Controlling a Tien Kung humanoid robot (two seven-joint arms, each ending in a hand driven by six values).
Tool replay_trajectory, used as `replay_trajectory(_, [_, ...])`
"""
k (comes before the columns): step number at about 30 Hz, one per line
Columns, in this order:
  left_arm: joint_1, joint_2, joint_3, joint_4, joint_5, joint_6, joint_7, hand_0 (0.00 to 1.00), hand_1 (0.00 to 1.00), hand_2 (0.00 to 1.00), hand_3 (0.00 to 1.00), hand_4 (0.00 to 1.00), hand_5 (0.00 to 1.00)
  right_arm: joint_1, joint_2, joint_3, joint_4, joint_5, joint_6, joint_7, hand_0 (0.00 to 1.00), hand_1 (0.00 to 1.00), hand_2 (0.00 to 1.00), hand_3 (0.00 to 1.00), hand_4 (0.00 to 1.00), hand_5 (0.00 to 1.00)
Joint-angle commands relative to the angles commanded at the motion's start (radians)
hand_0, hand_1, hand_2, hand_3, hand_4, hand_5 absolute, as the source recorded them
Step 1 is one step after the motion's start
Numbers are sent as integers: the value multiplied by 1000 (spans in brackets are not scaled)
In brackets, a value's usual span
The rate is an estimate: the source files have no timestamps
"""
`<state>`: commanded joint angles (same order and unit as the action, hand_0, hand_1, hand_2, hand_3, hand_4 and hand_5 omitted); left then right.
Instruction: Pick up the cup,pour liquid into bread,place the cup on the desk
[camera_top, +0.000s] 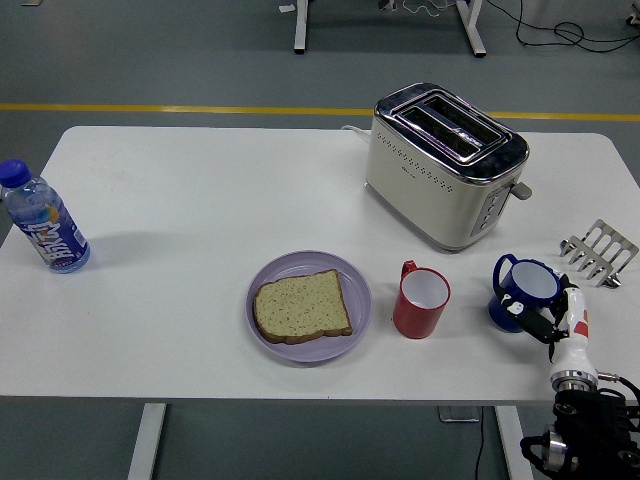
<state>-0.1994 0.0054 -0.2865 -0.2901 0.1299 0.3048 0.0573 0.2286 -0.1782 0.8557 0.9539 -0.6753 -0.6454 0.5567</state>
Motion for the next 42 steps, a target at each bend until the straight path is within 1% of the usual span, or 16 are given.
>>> replay_trajectory(3, [-1,0,-1,0,2,0,1,685,693,698,553,252,998,-1,0,2,4,10,0,5,529,480,562,604,858,22])
replay_trajectory(4, [-1,0,0,0,1,0,0,684,692,697,551,254,998,-1,-1,3,5,12,0,6,469,444,524,575,853,18])
replay_trajectory(9, [-1,0,-1,0,2,0,1,684,692,697,551,254,998,-4,-2,13,16,19,0,12,469,444,524,575,853,18])
replay_trajectory(10, [-1,0,-1,0,2,0,1,683,691,696,552,253,998,-5,-3,16,19,19,0,12,415,381,491,523,849,20])
replay_trajectory(11, [-1,0,-1,0,1,0,1,683,691,696,552,253,998,-5,-3,18,21,20,0,13,415,381,491,523,849,20])
replay_trajectory(15, [0,0,-2,0,3,0,2,683,691,696,552,253,998,-10,-8,32,41,14,0,11,415,381,491,523,849,20])
replay_trajectory(16, [0,0,-2,0,4,0,2,682,691,696,551,251,998,-12,-10,39,51,8,0,9,384,350,474,505,847,24])
replay_trajectory(21, [0,1,-1,0,3,0,1,682,691,696,551,251,998,-16,-17,67,86,-25,0,-5,384,350,474,505,847,24])
replay_trajectory(22, [0,1,-1,0,3,0,1,681,691,696,550,251,998,-16,-19,72,92,-34,0,-10,340,318,460,483,845,24])
replay_trajectory(24, [0,1,1,0,0,0,0,681,691,696,550,251,998,-18,-21,86,106,-55,0,-22,340,318,460,483,845,24])
replay_trajectory(27, [1,1,1,1,1,0,0,681,691,696,550,251,998,-25,-28,115,136,-104,0,-64,340,318,460,483,845,24])
replay_trajectory(28, [1,2,2,1,-1,0,0,682,690,695,549,252,998,-28,-31,125,147,-123,0,-78,315,296,446,466,841,35])
replay_trajectory(32, [2,2,2,1,-1,1,-1,682,690,695,549,252,998,-38,-42,165,191,-197,2,-138,315,296,446,466,841,35])
replay_trajectory(34, [4,2,-1,1,4,1,1,682,690,695,549,253,998,-43,-49,191,223,-248,12,-185,306,281,435,459,838,53])
replay_trajectory(37, [6,2,-3,2,9,1,2,682,690,695,549,253,998,-49,-56,213,255,-317,22,-247,306,281,435,459,838,53])
replay_trajectory(42, [10,2,-7,2,16,1,4,682,690,695,549,253,998,-61,-65,247,313,-432,58,-383,304,280,427,455,834,62])
